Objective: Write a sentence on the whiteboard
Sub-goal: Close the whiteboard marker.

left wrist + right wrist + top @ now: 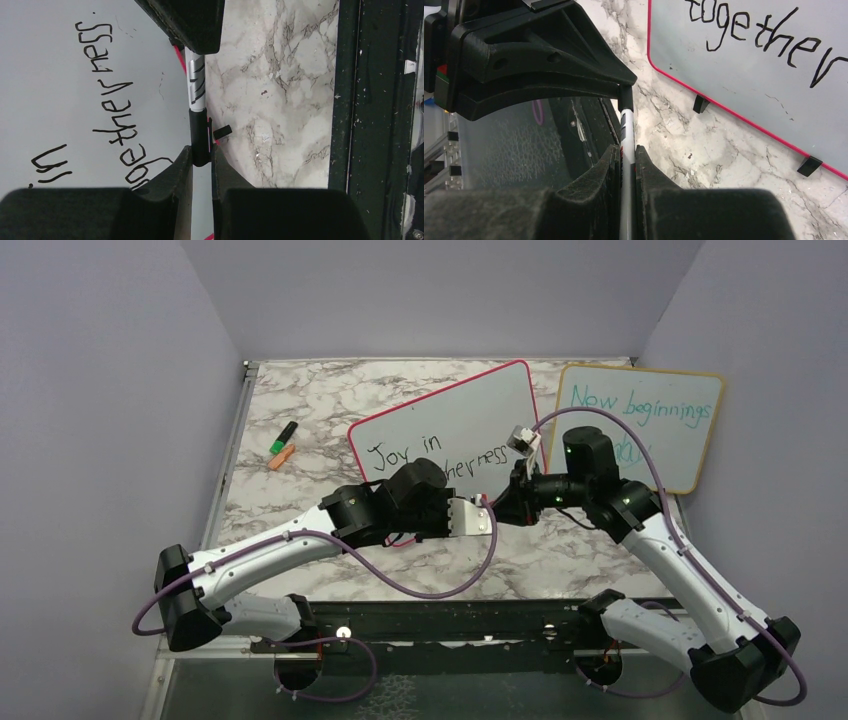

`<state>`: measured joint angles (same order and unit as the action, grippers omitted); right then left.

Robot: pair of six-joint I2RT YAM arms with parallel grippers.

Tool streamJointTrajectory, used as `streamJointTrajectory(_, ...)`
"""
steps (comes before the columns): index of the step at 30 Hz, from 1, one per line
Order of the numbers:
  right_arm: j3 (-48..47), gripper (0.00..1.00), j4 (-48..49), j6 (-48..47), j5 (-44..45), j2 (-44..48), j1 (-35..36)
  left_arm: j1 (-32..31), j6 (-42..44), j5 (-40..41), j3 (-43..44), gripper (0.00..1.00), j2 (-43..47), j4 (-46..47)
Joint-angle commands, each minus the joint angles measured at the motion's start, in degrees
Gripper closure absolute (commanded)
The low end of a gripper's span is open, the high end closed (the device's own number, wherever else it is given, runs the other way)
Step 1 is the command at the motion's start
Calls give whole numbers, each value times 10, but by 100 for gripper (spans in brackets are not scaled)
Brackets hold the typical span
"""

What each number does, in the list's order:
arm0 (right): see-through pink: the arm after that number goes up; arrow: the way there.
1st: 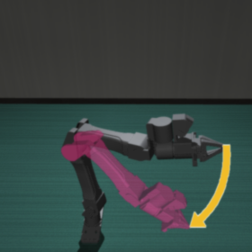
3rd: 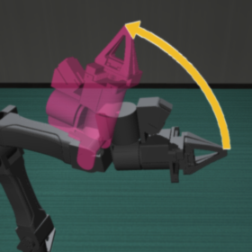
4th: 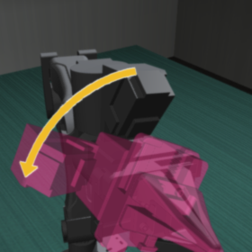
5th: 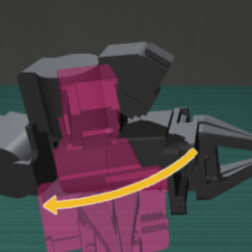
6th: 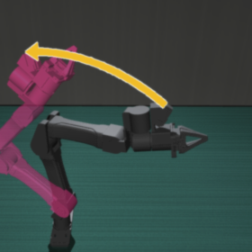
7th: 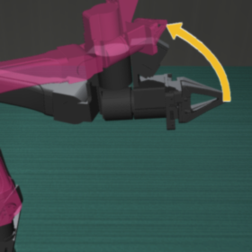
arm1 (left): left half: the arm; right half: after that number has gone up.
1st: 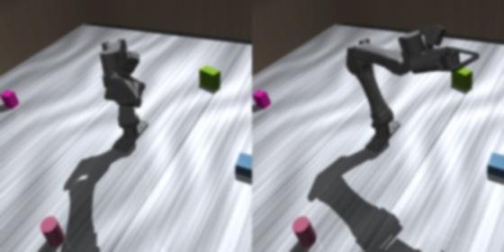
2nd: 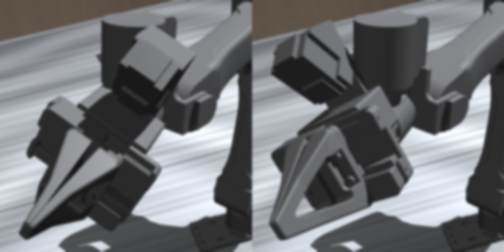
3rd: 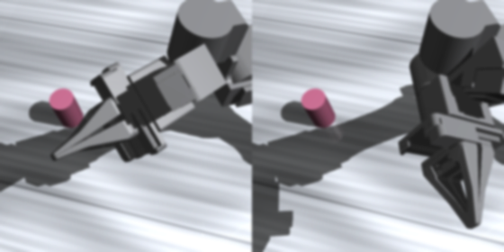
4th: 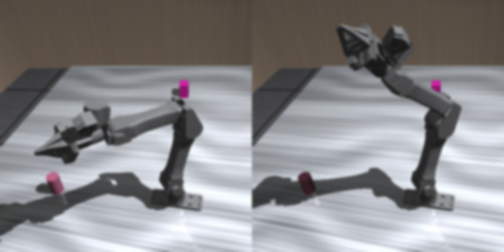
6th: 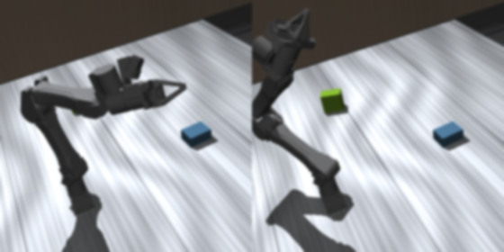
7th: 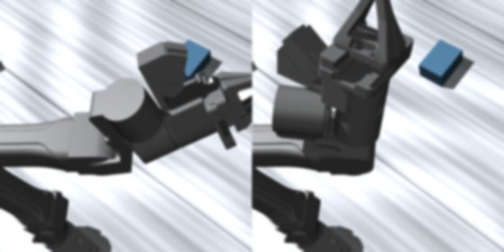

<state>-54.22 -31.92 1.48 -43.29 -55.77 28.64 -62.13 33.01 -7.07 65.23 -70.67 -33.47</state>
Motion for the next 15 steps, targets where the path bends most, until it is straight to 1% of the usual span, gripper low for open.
streamJointTrajectory(1,5,99,21,7,-4,-24,1,-20,-21,-70,37,100,7,107)
streamJointTrajectory(6,10,99,25,16,-12,-42,1,-41,1,-51,36,100,3,135)
streamJointTrajectory(15,14,99,37,40,-34,-67,2,-79,27,30,28,100,-17,188)
